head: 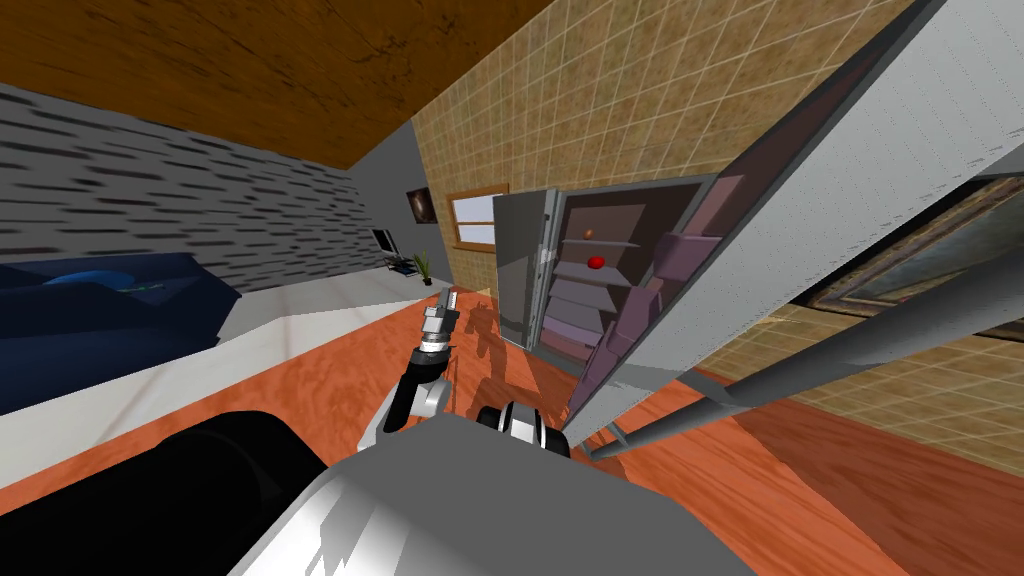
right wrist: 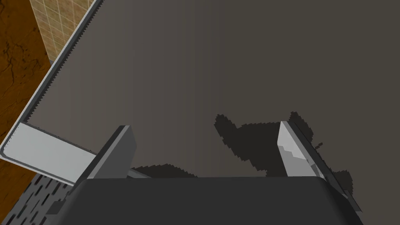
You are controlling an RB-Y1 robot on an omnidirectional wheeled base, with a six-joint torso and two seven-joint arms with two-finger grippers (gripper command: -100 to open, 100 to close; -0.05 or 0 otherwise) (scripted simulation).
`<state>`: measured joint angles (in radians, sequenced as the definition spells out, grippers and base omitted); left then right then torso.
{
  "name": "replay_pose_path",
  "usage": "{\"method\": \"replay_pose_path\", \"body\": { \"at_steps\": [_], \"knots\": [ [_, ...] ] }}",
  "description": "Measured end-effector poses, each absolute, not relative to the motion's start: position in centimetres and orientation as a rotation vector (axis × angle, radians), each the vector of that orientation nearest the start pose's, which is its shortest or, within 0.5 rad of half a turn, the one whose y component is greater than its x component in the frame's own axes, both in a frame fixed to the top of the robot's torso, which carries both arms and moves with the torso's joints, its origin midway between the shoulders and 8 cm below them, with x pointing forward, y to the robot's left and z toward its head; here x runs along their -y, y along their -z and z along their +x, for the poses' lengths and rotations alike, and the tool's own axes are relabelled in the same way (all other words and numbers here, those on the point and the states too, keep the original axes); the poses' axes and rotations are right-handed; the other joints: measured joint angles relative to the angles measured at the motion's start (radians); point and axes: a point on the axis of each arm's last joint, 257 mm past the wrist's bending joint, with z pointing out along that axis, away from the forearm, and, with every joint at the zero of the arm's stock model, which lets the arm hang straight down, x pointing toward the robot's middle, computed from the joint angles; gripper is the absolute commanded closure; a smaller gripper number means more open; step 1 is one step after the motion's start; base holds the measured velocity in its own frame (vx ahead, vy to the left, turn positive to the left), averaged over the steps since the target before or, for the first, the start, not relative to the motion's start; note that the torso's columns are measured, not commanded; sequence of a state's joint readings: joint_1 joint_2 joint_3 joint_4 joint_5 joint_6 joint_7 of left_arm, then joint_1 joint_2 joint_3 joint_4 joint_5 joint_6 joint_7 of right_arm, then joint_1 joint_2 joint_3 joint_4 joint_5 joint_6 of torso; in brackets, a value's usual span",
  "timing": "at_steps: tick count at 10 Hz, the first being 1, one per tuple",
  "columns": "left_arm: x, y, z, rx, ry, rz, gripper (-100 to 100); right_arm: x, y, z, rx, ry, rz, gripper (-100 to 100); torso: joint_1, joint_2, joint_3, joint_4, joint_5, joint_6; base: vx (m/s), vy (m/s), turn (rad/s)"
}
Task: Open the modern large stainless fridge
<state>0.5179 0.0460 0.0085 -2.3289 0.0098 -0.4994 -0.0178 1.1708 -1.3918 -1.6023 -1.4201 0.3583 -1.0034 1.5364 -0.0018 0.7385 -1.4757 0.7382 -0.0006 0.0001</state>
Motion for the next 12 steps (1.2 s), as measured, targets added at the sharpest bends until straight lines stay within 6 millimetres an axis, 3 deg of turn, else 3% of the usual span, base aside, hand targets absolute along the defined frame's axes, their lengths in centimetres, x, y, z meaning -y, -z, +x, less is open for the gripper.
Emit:
{"method": "replay_pose_path", "body": {
  "at_steps": [10,11,12],
  "knots": [
    [-27.7,-4.0,33.3,-0.625,1.288,-0.596,0,49.0,-32.6,33.5,-0.453,1.411,-1.671,-100,0.002,-0.001,0.000,0.000,0.001,0.000,0.002,-0.012,-0.101],
    [-27.7,-4.0,33.3,-0.625,1.288,-0.596,0,49.0,-32.7,33.5,-0.453,1.409,-1.670,0,0.002,0.000,0.000,0.000,0.000,0.000,0.000,0.000,0.000],
    [-27.7,-4.0,33.3,-0.625,1.288,-0.596,0,49.0,-32.7,33.5,-0.453,1.409,-1.670,0,0.002,0.000,0.000,0.000,0.000,0.000,0.000,0.000,0.000]
  ]
}}
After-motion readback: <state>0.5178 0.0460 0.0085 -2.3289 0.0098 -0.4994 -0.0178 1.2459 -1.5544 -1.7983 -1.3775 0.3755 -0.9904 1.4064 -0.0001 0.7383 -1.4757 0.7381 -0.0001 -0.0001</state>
